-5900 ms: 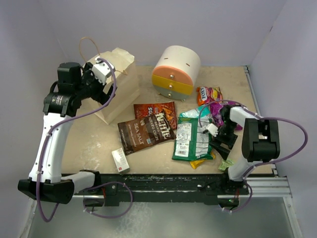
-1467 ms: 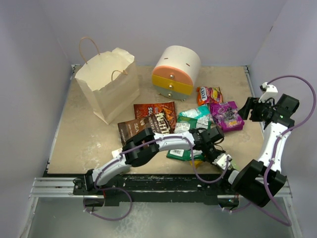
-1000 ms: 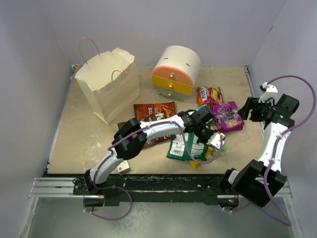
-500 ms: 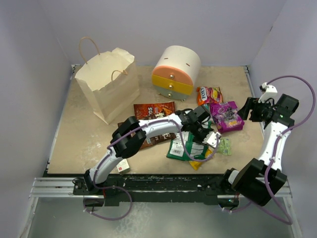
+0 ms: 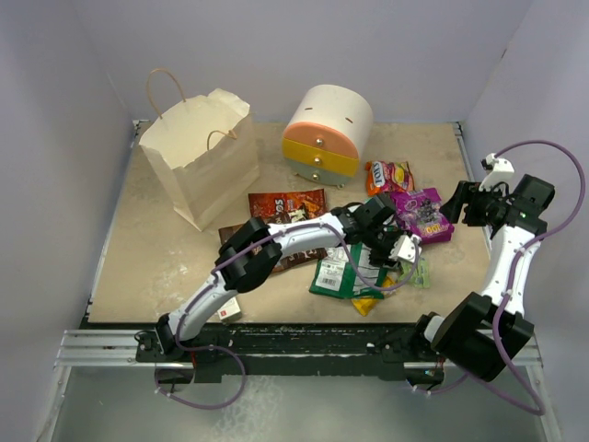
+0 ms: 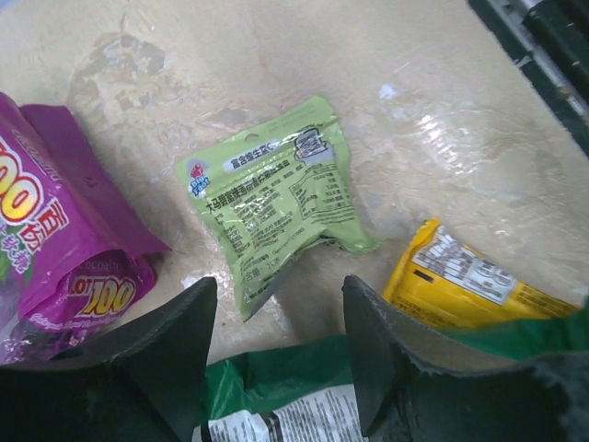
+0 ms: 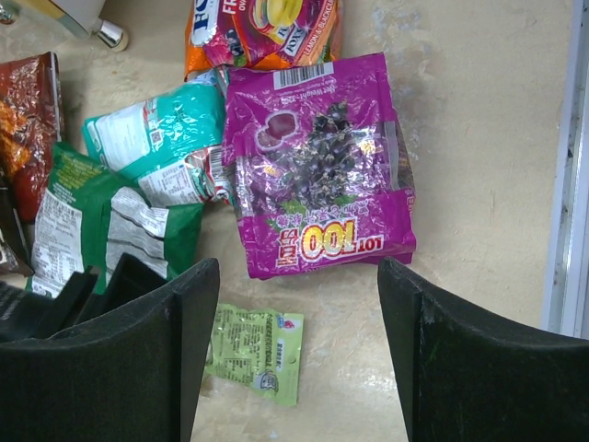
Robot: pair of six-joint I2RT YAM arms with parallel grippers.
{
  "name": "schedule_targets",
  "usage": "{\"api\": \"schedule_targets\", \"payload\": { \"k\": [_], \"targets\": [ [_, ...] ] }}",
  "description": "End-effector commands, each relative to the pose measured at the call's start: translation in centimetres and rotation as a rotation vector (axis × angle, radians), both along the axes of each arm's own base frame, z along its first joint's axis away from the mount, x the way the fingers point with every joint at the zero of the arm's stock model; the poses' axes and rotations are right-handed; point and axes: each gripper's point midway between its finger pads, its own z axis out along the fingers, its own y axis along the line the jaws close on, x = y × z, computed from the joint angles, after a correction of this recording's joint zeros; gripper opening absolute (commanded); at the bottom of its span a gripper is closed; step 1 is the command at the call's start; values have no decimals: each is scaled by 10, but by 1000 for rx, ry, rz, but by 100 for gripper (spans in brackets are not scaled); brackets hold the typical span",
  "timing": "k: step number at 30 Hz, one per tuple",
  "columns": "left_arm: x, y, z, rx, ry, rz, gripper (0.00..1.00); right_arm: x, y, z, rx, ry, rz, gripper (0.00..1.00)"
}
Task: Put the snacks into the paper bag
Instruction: Adjust the snack at the center of the board, then pick up the snack from the center of the board.
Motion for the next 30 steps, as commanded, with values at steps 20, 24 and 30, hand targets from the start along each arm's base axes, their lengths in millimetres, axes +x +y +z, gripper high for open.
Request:
{"api": "schedule_targets", "payload": {
  "k": [20, 24, 30],
  "targets": [
    [17, -23, -22, -8, -15, 26, 42, -1, 2, 1, -1, -5, 27, 73],
    [18, -23, -23, -3, -12, 28, 31, -1, 2, 1, -1, -4, 29, 73],
    [15, -19, 3, -20, -16, 14, 5, -1, 3, 2, -2, -7, 32, 73]
  ]
}}
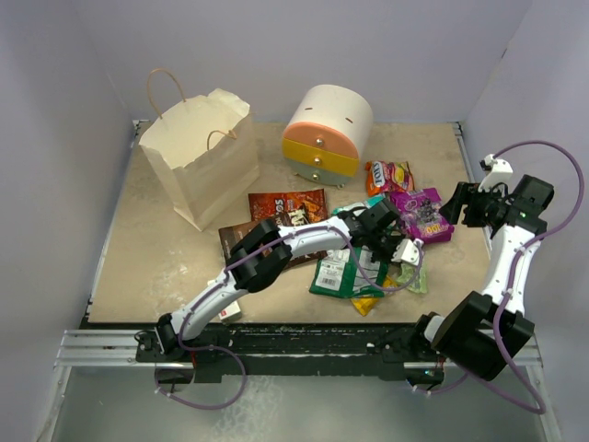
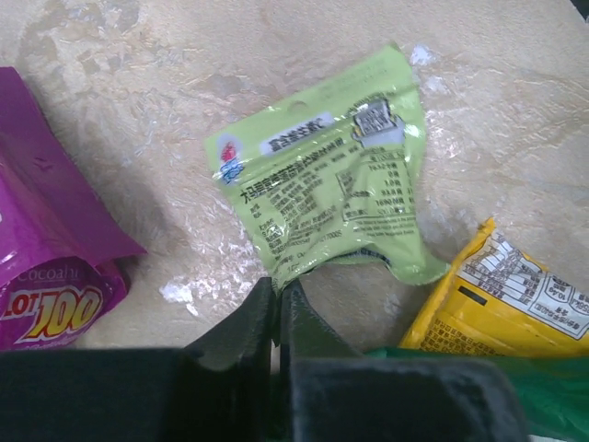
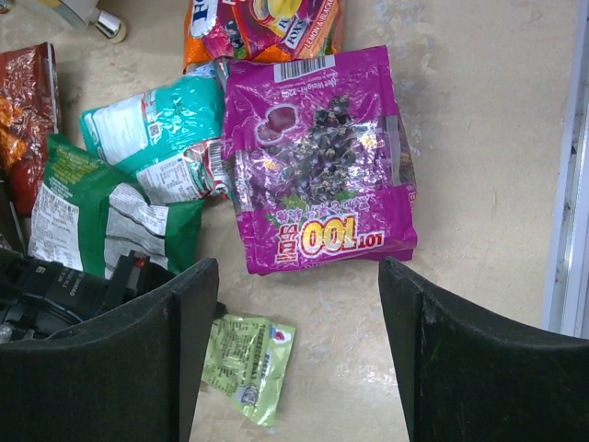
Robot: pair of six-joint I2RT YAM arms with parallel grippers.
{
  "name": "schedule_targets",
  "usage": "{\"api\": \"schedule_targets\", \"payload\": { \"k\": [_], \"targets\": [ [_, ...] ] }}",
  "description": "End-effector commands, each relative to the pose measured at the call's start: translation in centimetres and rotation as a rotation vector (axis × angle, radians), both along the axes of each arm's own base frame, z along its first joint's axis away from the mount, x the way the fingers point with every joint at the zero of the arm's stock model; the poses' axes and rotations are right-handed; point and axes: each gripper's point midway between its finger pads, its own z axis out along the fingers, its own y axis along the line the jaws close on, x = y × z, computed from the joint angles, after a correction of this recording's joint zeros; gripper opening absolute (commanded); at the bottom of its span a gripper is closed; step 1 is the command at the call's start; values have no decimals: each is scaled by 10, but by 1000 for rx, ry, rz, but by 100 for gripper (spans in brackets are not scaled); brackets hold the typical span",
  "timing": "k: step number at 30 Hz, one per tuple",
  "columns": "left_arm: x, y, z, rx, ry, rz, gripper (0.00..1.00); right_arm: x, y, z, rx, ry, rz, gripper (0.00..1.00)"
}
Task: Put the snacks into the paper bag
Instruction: Pick up the snack from the center of the board.
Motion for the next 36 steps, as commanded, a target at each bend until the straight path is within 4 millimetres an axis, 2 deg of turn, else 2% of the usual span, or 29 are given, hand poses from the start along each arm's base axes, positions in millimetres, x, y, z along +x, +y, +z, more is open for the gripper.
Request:
{"api": "schedule_targets", "payload": {
  "k": [1, 7, 10, 13, 17, 22, 25, 32, 36],
  "targets": [
    [1, -6, 52, -75, -19, -21, 0, 0, 3, 6, 1, -21, 23, 73],
    [-7, 13, 109, -103, -25, -38, 0, 1, 2, 13, -11, -46, 15, 73],
    [-1, 33, 140, -108, -44, -12, 0, 1, 3, 19, -14, -65, 16, 73],
    [13, 59, 165, -89, -70, 47, 0, 1, 5, 25, -15, -83, 18, 72],
    [38, 109, 186, -1, -128, 171, 0, 3, 6, 38, -26, -125, 12, 72],
    [73, 188, 226, 103, -240, 397, 0, 4, 7, 51, -36, -157, 20, 73],
    [88, 234, 261, 104, -294, 528, 0, 3, 6, 48, -49, -149, 24, 73],
    [111, 316, 362, -44, -448, 812, 0, 4, 1, 42, -71, -141, 21, 73],
    [122, 363, 404, -105, -486, 989, 0, 4, -2, 39, -87, -140, 11, 73]
  ]
}}
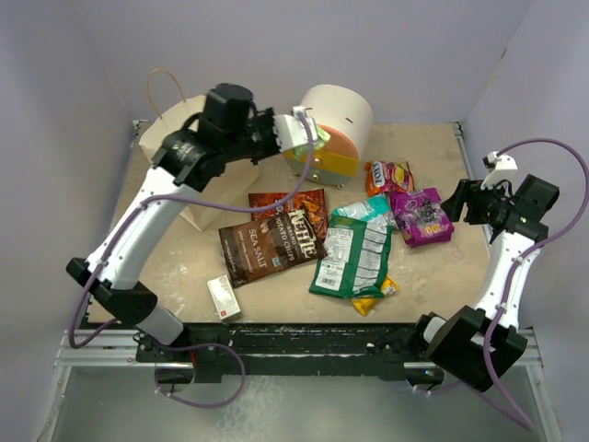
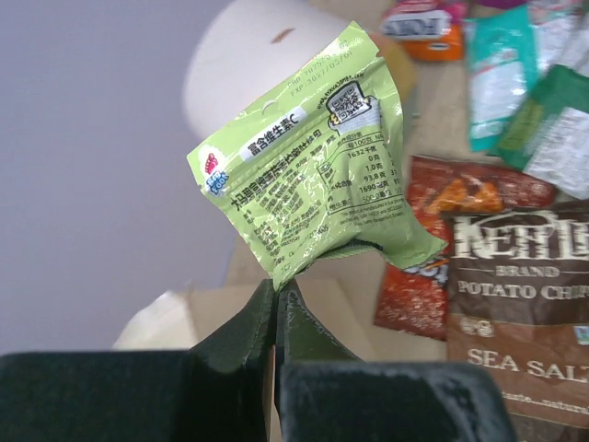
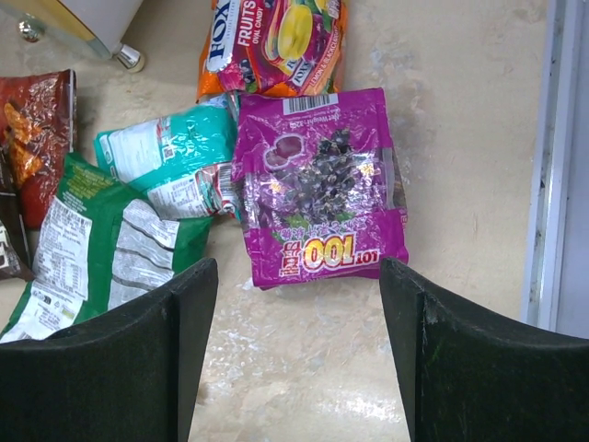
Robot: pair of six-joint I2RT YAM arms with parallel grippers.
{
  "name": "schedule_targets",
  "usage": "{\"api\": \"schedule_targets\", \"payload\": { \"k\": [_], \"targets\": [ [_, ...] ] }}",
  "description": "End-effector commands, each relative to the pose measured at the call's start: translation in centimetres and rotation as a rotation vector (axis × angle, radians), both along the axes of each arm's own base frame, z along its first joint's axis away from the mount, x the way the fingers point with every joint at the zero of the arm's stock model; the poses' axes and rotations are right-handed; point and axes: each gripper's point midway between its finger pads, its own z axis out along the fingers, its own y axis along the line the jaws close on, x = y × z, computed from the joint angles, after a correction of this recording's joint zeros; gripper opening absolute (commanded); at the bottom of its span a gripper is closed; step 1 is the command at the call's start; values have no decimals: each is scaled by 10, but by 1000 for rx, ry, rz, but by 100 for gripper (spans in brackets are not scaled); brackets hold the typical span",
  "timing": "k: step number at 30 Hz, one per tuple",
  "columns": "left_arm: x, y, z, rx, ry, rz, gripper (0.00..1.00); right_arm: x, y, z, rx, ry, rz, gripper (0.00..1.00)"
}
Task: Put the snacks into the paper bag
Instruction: Pick up the snack from the center of the board, then place the snack in the paper bag.
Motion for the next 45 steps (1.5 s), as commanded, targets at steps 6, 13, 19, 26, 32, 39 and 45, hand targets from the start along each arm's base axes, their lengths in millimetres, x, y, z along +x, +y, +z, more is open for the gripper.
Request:
{"api": "schedule_targets", "payload": {
  "k": [6, 13, 19, 26, 32, 39, 45],
  "targets": [
    [22, 124, 93, -178, -138, 358, 0, 2, -2, 9, -35, -45, 13, 74],
    [48, 224, 51, -217, 58, 541, 0, -1, 2, 11, -34, -53, 22, 74],
    [45, 262, 9, -217, 198, 598, 0, -1, 4, 11, -33, -57, 29, 75],
    [49, 277, -28, -117, 273, 642, 0, -1, 4, 9, -24, -49, 33, 75],
    [67, 285, -46, -60, 349, 654, 0, -1, 4, 9, -23, -50, 37, 76],
    [79, 277, -62, -13, 412, 621, 0, 0, 4, 7, -24, -43, 37, 76],
    [80, 283, -84, 75, 460, 633, 0, 0, 3, 6, -23, -40, 36, 76]
  ]
}}
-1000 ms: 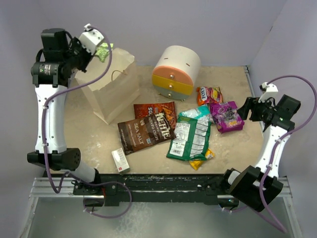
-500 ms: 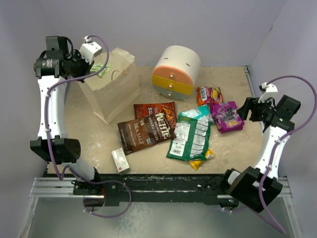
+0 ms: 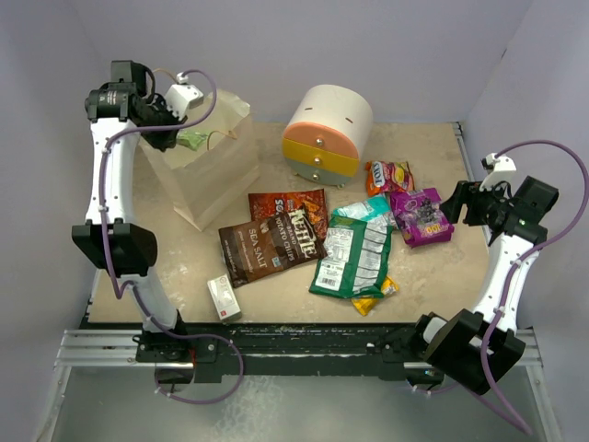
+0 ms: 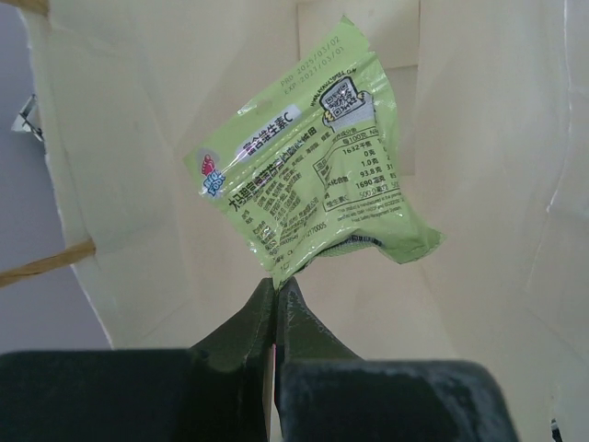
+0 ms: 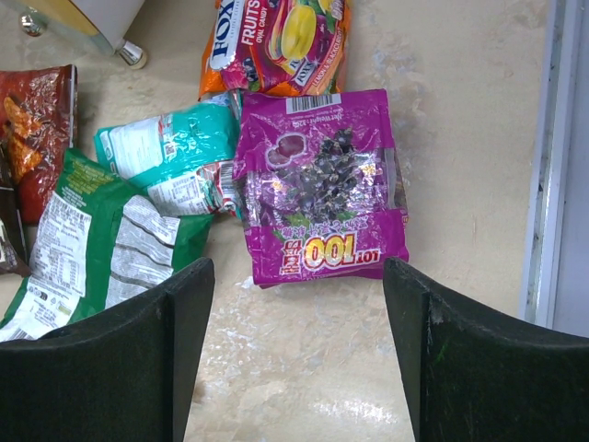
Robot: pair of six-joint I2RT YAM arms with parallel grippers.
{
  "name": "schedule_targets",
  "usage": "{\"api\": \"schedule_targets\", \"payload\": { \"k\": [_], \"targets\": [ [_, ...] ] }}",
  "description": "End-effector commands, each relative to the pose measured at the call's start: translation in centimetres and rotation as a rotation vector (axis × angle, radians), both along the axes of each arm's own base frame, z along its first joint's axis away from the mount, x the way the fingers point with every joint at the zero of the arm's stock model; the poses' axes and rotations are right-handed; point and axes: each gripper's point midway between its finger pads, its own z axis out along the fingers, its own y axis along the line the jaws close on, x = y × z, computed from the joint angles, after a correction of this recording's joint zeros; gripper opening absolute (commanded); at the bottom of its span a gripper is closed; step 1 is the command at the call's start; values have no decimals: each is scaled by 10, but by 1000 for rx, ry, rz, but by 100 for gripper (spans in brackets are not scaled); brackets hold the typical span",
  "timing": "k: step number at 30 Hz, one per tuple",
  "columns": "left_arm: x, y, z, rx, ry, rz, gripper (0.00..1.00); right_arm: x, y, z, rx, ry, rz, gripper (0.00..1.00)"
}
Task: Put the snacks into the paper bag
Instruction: Place the snack in the paper bag.
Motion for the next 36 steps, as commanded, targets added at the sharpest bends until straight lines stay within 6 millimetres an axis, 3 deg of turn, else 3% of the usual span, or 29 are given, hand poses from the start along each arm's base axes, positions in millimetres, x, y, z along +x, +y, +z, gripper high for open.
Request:
{"api": "schedule_targets", "payload": {
  "k": [1, 5, 9, 21, 26, 32, 36],
  "targets": [
    [-2, 5, 1, 69, 12, -20, 1, 3, 1, 5, -4, -25, 24, 76],
    [-4, 2, -11, 100, 57, -33, 4, 4, 1, 4, -2, -22, 27, 76],
    [-5, 1, -12, 147, 61, -42, 7, 3, 1, 3, -4, -21, 25, 77],
    [2, 6, 36, 301, -115, 1, 34, 3, 1, 4, -5, -22, 25, 77],
    [5, 9, 71, 301, -234, 58, 48, 4, 1, 4, -4, -23, 28, 77],
    [6, 4, 134, 194, -460, 170, 67, 3, 3, 3, 3, -22, 35, 77],
    [-4, -16, 161, 33, -536, 174, 77, 3, 3, 4, 2, -23, 34, 77]
  ]
}}
